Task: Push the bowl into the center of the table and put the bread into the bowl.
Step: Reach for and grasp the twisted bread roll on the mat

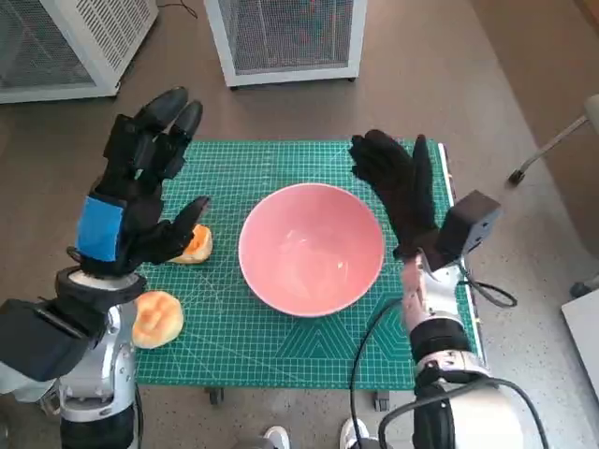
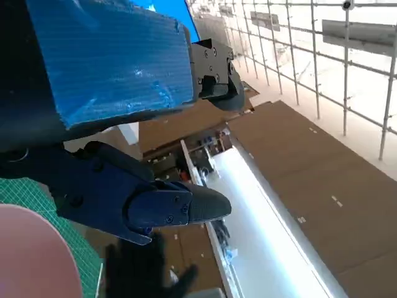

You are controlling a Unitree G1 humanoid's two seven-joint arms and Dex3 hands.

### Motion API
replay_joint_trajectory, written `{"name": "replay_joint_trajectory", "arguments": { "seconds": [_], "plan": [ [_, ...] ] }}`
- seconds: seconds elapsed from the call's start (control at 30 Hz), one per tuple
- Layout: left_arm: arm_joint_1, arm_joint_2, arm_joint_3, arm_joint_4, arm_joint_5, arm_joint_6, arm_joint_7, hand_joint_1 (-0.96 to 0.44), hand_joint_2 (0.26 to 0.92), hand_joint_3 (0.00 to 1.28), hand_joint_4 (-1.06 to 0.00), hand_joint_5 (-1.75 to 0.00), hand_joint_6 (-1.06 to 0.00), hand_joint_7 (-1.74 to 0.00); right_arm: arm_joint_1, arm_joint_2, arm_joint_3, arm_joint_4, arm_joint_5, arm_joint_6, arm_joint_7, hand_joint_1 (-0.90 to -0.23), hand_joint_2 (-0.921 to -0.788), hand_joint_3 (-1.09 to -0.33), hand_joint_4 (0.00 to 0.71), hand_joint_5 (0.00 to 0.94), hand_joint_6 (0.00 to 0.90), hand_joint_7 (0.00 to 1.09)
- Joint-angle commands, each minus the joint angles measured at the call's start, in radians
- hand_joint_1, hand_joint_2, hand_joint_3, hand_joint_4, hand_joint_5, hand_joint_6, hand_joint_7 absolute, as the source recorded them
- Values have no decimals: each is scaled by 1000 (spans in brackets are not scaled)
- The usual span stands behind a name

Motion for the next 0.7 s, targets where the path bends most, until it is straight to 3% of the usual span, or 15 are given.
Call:
{"name": "replay_joint_trajectory", "arguments": {
  "seconds": [0.03, 0.43, 0.57, 0.7],
  "plan": [
    [2, 5, 11, -36, -4, 16, 14, -560, 921, 368, -270, 0, -24, -648, -17, -15, -24, -29, 46, -41, 88, -470, -921, -457, 576, 3, 704, 31],
    [10, 46, 32, -71, 26, 11, 8, -561, 921, 343, -264, 0, 0, -657, 6, -8, -47, -210, 187, -134, 297, -476, -921, -490, 533, 0, 667, 6],
    [21, 125, 52, -99, 98, 24, -10, -546, 921, 332, -264, 0, 1, -660, 16, -9, -50, -258, 233, -120, 352, -464, -921, -495, 519, 0, 658, 1],
    [47, 266, 80, -181, 164, 150, -81, -526, 921, 282, -268, -2, 0, -654, 24, -7, -50, -293, 267, -107, 391, -456, -921, -477, 514, 0, 657, 1]
  ]
}}
